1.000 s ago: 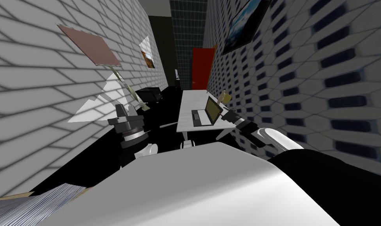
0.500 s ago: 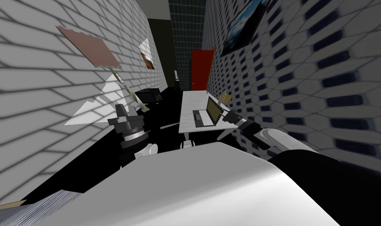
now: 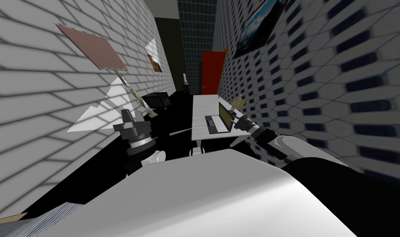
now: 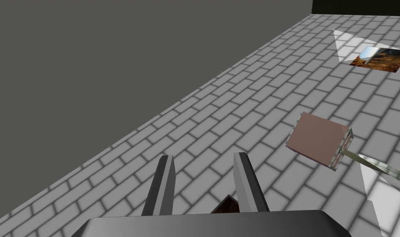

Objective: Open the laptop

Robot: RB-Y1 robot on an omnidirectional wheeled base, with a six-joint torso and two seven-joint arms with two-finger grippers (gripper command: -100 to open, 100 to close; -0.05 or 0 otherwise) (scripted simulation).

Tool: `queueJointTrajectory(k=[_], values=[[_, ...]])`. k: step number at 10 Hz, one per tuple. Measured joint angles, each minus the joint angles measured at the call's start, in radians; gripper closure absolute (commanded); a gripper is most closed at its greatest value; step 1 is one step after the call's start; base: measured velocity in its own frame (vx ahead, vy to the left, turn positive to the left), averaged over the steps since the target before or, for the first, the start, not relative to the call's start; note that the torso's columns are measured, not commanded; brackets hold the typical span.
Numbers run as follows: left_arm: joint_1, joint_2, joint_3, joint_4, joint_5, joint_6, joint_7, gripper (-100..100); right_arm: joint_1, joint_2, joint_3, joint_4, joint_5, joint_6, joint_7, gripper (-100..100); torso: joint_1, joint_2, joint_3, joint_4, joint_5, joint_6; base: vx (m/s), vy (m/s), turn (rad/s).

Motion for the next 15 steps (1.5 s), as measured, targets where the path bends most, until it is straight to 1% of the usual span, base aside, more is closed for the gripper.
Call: queueJointTrajectory(k=[1,2,4,6,7,8,9,10,11,12,13,15], values=[[0.000,0.000,0.000,0.000,0.000,0.000,0.000,0,0.002,-0.001,0.001,-0.001,0.002,0.000,0.003,100,-0.004,0.002,0.001,0.002,0.000,0.000,0.006,0.044,0.067],[0.000,0.000,0.000,0.000,0.000,0.000,0.000,0,0.000,-0.011,0.013,0.007,0.028,0.012,0.018,100,-0.002,0.002,0.001,0.001,-0.001,0.000,0.013,0.053,0.073],[0.000,0.000,0.000,0.000,0.000,0.000,0.000,0,0.005,0.001,0.018,0.019,0.058,0.011,0.058,100,-0.004,-0.001,0.000,-0.001,-0.002,0.001,-0.007,0.070,0.027],[0.000,0.000,0.000,0.000,0.000,0.000,0.000,0,0.019,0.003,0.024,0.026,0.100,0.023,0.101,100,-0.002,-0.003,-0.001,-0.002,-0.002,0.000,0.012,0.126,0.027],[0.000,0.000,0.000,0.000,0.000,0.000,0.000,0,0.022,0.001,0.033,0.034,0.125,0.032,0.123,100,0.000,-0.005,-0.002,-0.003,-0.001,-0.001,0.020,0.166,0.017],[0.000,0.000,0.000,0.000,0.000,0.000,0.000,0,0.022,-0.010,0.042,0.046,0.148,0.046,0.140,100,0.001,-0.006,-0.003,-0.003,-0.001,-0.002,0.000,0.139,0.037],[0.000,0.000,0.000,0.000,0.000,0.000,0.000,0,0.033,-0.007,0.042,0.048,0.170,0.053,0.161,100,0.000,-0.003,-0.001,-0.002,-0.001,-0.001,-0.007,0.097,0.038],[0.000,0.000,0.000,0.000,0.000,0.000,0.000,0,0.035,-0.011,0.050,0.059,0.193,0.058,0.182,100,-0.003,-0.001,0.000,0.000,-0.001,-0.001,-0.003,0.120,0.035],[0.000,0.000,0.000,0.000,0.000,0.000,0.000,0,0.043,-0.008,0.058,0.063,0.217,0.064,0.205,100,0.000,0.000,0.000,0.001,0.000,-0.001,0.001,0.037,0.021],[0.000,0.000,0.000,0.000,0.000,0.000,0.000,0,0.045,-0.008,0.060,0.064,0.220,0.065,0.210,100,-0.003,0.002,0.000,0.002,0.001,0.000,0.003,0.038,0.103],[0.000,0.000,0.000,0.000,0.000,0.000,0.000,0,0.039,-0.006,0.086,0.081,0.251,0.085,0.228,100,-0.001,0.001,0.001,0.001,0.000,-0.001,0.010,0.027,0.077],[0.000,0.000,0.000,0.000,0.000,0.000,0.000,0,0.031,0.006,0.106,0.111,0.289,0.104,0.268,100,0.003,0.003,0.001,0.002,0.002,0.000,-0.010,0.055,0.059]])
